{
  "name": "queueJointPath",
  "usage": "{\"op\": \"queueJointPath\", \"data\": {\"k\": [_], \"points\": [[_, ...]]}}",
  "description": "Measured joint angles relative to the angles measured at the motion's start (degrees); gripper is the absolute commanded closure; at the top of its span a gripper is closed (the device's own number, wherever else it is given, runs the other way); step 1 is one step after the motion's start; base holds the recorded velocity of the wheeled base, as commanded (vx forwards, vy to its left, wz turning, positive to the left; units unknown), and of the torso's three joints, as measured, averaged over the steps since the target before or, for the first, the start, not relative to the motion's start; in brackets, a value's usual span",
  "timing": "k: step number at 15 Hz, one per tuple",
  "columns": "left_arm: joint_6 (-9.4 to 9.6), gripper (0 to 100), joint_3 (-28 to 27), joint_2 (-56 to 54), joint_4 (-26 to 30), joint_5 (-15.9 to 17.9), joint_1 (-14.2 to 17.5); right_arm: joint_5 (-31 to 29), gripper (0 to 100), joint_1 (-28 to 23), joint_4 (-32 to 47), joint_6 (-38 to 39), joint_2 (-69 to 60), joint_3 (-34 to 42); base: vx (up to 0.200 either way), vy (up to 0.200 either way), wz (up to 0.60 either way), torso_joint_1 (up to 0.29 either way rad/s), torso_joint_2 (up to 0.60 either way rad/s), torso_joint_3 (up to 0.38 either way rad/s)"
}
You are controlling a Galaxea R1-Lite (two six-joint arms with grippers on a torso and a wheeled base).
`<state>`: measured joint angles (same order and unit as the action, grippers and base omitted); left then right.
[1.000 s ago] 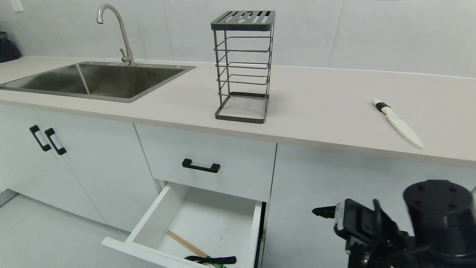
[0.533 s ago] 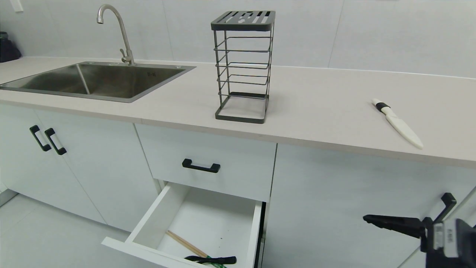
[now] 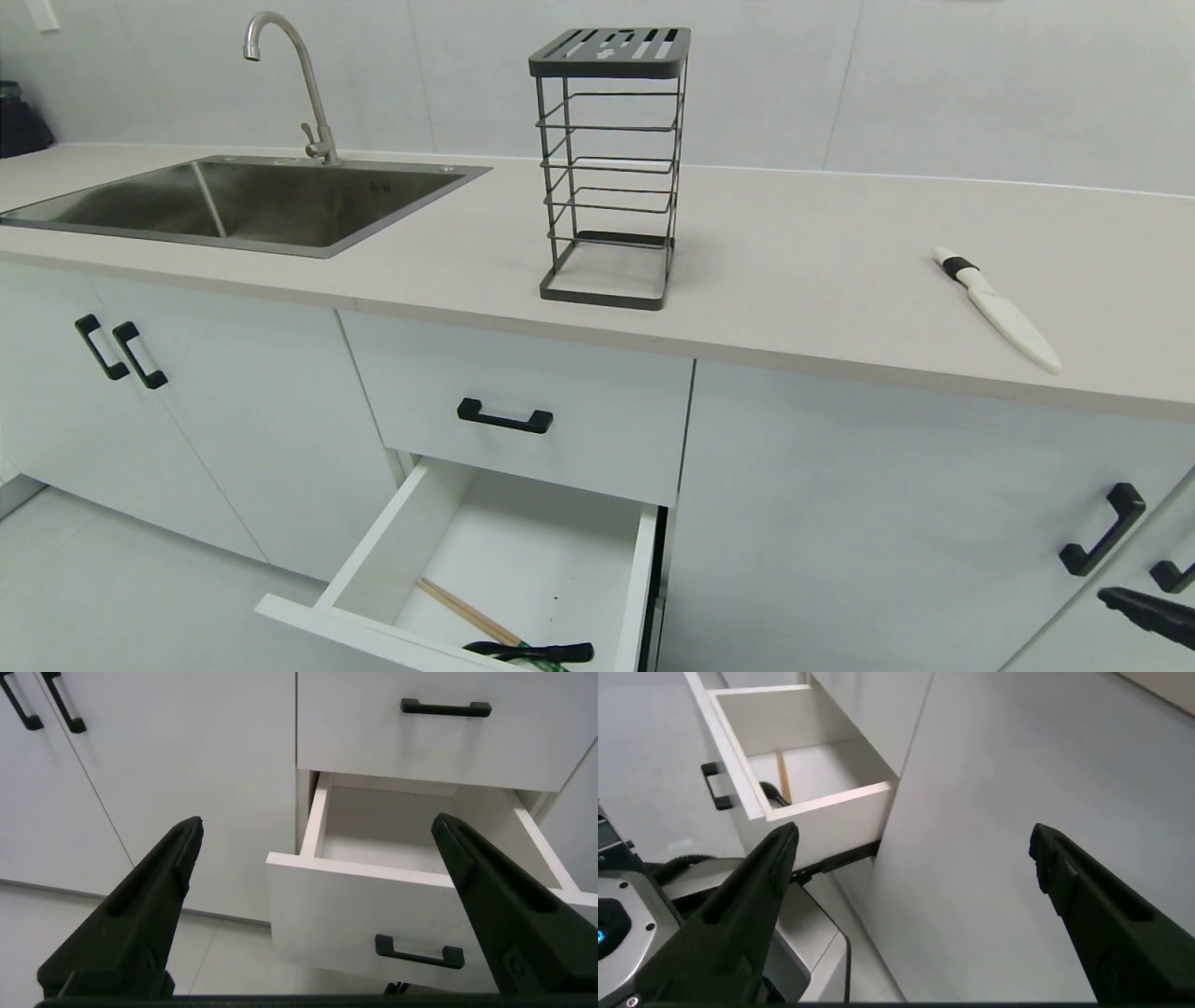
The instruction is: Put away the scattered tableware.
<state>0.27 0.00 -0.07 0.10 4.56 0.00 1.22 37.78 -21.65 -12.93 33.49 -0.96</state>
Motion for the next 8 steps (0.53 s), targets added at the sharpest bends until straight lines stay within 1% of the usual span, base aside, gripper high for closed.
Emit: {"op": "queueJointPath", "data": {"k": [2, 3, 4, 6, 8], "points": [[0.0, 0, 0.0, 0.0, 0.0, 0.0, 0.0, -0.78, 0, -2.54, 8.66, 0.18, -8.69, 0.17, 0.0, 0.0, 0.0, 0.0, 0.0, 0.0], [0.0, 0, 0.0, 0.0, 0.0, 0.0, 0.0, -1.06, 0, -5.1, 12.81, 0.21, -12.68, -0.29, 0.0, 0.0, 0.0, 0.0, 0.0, 0.0], [-0.02, 0, 0.0, 0.0, 0.0, 0.01, 0.0, -1.19, 0, -8.13, 15.25, 0.22, -15.43, -0.99, 0.0, 0.0, 0.0, 0.0, 0.0, 0.0], [0.0, 0, 0.0, 0.0, 0.0, 0.01, 0.0, -1.27, 0, -16.01, 17.6, 0.29, -19.46, -2.58, 0.0, 0.0, 0.0, 0.0, 0.0, 0.0], [-0.02, 0, 0.0, 0.0, 0.0, 0.0, 0.0, -1.22, 0, -22.41, 18.94, 0.35, -21.61, -2.78, 0.0, 0.0, 0.0, 0.0, 0.0, 0.0]]}}
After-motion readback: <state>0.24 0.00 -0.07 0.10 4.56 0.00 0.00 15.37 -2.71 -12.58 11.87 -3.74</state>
